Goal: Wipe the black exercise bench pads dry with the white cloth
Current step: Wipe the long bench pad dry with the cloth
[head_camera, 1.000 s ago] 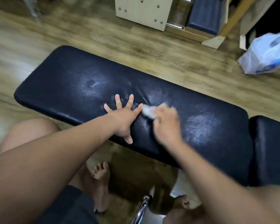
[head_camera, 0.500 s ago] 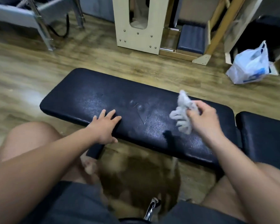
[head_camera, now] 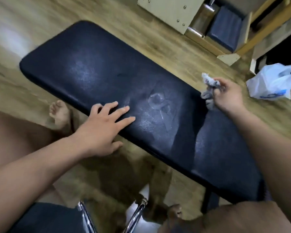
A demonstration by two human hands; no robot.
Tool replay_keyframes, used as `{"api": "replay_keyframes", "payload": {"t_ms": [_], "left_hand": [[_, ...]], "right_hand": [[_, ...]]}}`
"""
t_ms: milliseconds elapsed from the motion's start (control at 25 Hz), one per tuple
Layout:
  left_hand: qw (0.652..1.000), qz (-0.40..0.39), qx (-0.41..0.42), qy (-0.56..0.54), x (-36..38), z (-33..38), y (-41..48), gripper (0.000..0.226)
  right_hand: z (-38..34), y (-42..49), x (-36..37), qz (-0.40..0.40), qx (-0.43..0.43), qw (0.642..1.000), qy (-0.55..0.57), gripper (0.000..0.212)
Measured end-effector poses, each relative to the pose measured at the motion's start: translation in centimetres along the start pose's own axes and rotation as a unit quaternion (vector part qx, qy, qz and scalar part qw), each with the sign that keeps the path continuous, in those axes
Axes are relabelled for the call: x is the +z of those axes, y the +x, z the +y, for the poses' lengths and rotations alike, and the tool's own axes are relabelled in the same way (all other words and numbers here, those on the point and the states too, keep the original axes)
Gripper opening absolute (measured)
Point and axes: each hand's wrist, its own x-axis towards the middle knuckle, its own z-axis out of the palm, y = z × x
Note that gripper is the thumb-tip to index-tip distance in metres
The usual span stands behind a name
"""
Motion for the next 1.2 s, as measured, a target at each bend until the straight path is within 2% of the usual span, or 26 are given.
{"api": "replay_keyframes", "payload": {"t_ms": [80, 160, 200, 280, 320, 360, 400, 440, 480, 520, 560, 640, 680, 720, 800, 840, 880, 920, 960, 1000, 1120, 1200], "left_hand": [[0.999, 0.014, 0.007, -0.051, -1.2, -0.9, 0.6, 0.073], [0.994, 0.021, 0.003, -0.104, -2.0, -2.0, 1.6, 0.067], [0.993, 0.015, -0.006, -0.121, -2.3, -2.4, 2.0, 0.068], [0.994, 0.010, -0.026, -0.103, -2.9, -2.8, 2.6, 0.074], [0.996, 0.003, -0.035, -0.080, -3.0, -3.0, 2.7, 0.077], [0.997, -0.009, -0.041, -0.059, -3.2, -3.2, 2.6, 0.080], [0.998, -0.023, -0.043, -0.049, -3.2, -3.4, 2.4, 0.082], [0.998, -0.032, -0.043, -0.045, -3.2, -3.5, 2.2, 0.084], [0.998, -0.036, -0.041, -0.042, -3.1, -3.5, 2.1, 0.084], [0.998, -0.037, -0.037, -0.046, -3.1, -3.6, 2.0, 0.083], [0.997, -0.032, -0.034, -0.065, -3.4, -4.0, 2.0, 0.082], [0.989, -0.008, -0.040, -0.142, -4.0, -5.5, 2.1, 0.081], [0.982, 0.010, -0.049, -0.181, -4.4, -6.6, 2.1, 0.080], [0.978, 0.025, -0.061, -0.197, -4.8, -7.8, 2.1, 0.080], [0.982, 0.014, -0.088, -0.165, -5.1, -9.2, 1.9, 0.084], [0.986, -0.004, -0.102, -0.135, -5.0, -9.5, 1.7, 0.087], [0.988, -0.021, -0.108, -0.111, -4.7, -9.6, 1.5, 0.091], [0.989, -0.035, -0.109, -0.098, -4.3, -9.6, 1.1, 0.094], [0.989, -0.041, -0.103, -0.095, -3.8, -9.6, 0.8, 0.098], [0.990, -0.042, -0.095, -0.096, -3.2, -9.6, 0.5, 0.102], [0.990, -0.022, -0.080, -0.112, -2.4, -10.4, -0.3, 0.105], [0.984, 0.013, -0.074, -0.159, -2.8, -11.3, -0.7, 0.099]], "right_hand": [[-1.7, -0.4, 3.1, 0.009, 0.015, 0.998, -0.067, 0.036], [-4.6, -7.8, 6.8, 0.004, -0.026, 0.997, -0.067, 0.033], [-6.7, -13.2, 8.0, -0.069, -0.106, 0.991, -0.033, 0.029], [-10.4, -21.7, 7.3, -0.242, -0.283, 0.926, 0.059, 0.025], [-10.7, -21.5, 6.5, -0.257, -0.330, 0.903, 0.100, 0.025], [-10.7, -18.7, 5.6, -0.213, -0.343, 0.907, 0.122, 0.026], [-10.7, -14.7, 5.1, -0.125, -0.332, 0.929, 0.107, 0.030], [-10.9, -9.6, 4.6, -0.043, -0.277, 0.958, 0.058, 0.034], [-10.1, -3.7, 4.6, 0.002, -0.222, 0.975, 0.013, 0.037], [-9.7, 0.3, 4.6, 0.022, -0.171, 0.984, -0.035, 0.037], [-9.4, 2.4, 5.4, 0.011, -0.131, 0.991, -0.035, 0.036], [-10.8, -0.1, 8.4, 0.015, -0.106, 0.994, -0.023, 0.039], [-12.4, -4.9, 10.4, -0.011, -0.151, 0.988, 0.005, 0.034], [-13.5, -10.2, 12.0, -0.091, -0.223, 0.970, 0.036, 0.032], [-16.0, -20.0, 10.9, -0.276, -0.353, 0.888, 0.100, 0.035], [-16.3, -21.3, 10.0, -0.296, -0.385, 0.862, 0.146, 0.034], [-15.6, -18.9, 9.1, -0.253, -0.373, 0.878, 0.162, 0.032], [-15.4, -14.8, 8.6, -0.170, -0.352, 0.909, 0.142, 0.031], [-15.4, -10.1, 7.7, -0.076, -0.297, 0.946, 0.102, 0.031], [-14.9, -5.1, 7.0, -0.020, -0.242, 0.968, 0.055, 0.031], [-14.1, 3.7, 7.9, 0.008, -0.098, 0.994, -0.038, 0.031], [-16.9, 1.0, 11.3, 0.019, -0.049, 0.996, -0.071, 0.039]]}}
